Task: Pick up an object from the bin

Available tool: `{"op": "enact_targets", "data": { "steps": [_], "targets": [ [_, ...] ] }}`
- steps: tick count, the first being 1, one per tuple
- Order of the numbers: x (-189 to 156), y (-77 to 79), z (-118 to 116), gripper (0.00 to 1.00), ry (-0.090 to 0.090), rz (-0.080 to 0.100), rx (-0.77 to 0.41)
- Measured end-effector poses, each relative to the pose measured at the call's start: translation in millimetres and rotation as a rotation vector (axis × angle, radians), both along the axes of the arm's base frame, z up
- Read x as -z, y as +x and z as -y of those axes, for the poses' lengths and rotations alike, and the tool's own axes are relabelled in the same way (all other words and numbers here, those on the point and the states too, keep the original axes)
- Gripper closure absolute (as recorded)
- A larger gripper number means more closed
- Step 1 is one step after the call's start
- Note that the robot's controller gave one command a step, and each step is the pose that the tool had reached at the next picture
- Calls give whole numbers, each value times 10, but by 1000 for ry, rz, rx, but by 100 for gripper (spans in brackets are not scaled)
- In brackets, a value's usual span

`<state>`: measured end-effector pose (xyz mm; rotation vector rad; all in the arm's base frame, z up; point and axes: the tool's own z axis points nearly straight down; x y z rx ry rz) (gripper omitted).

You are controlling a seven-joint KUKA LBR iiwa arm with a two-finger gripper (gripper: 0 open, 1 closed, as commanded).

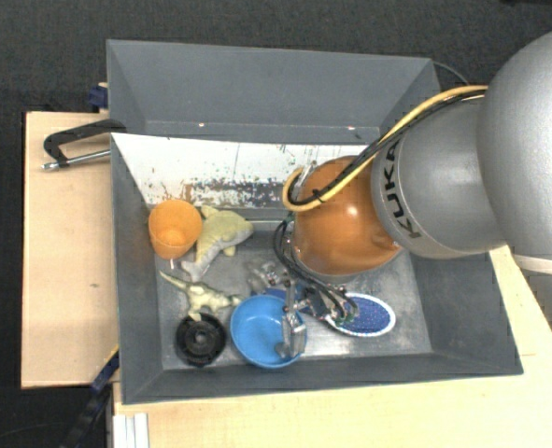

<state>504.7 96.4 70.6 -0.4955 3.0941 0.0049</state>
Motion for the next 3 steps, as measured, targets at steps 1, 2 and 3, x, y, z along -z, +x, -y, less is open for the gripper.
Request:
{"op": "enact_targets", "data": {
  "steps": [1, 2, 3],
  "targets": [
    [-74, 65, -48, 100, 11, 24, 0],
    [-14, 668, -544, 100, -1, 3, -300],
    [-1422, 239, -1006, 100, -5, 8, -908]
  ]
}}
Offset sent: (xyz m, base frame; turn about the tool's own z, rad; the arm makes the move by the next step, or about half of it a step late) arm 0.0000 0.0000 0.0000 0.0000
